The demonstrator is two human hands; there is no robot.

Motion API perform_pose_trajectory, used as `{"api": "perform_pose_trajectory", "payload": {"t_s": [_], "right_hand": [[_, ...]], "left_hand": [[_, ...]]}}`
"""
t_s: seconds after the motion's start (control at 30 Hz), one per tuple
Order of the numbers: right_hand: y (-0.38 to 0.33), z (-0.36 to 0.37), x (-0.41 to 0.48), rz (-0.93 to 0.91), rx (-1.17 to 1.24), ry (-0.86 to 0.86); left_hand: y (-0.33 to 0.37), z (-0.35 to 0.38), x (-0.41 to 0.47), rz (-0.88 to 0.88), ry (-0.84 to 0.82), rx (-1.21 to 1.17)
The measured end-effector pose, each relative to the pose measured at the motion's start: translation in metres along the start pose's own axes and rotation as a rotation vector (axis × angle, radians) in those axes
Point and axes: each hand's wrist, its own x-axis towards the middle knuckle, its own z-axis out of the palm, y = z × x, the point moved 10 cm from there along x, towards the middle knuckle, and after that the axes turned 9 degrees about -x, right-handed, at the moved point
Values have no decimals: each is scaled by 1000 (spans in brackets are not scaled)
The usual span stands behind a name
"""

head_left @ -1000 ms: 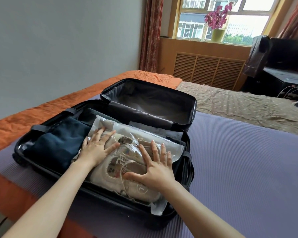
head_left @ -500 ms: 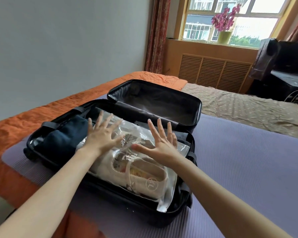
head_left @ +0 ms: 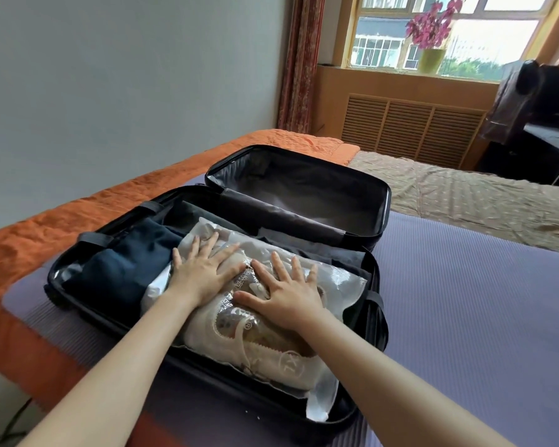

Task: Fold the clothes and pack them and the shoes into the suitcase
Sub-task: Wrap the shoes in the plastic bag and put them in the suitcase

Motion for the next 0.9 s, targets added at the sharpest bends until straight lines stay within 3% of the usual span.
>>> {"api": "perform_pose_trajectory", "payload": {"t_s": [0.9], "right_hand": [[-4, 15, -3, 14, 75, -7]], "left_hand": [[1, 1, -3, 32, 73, 11]]}}
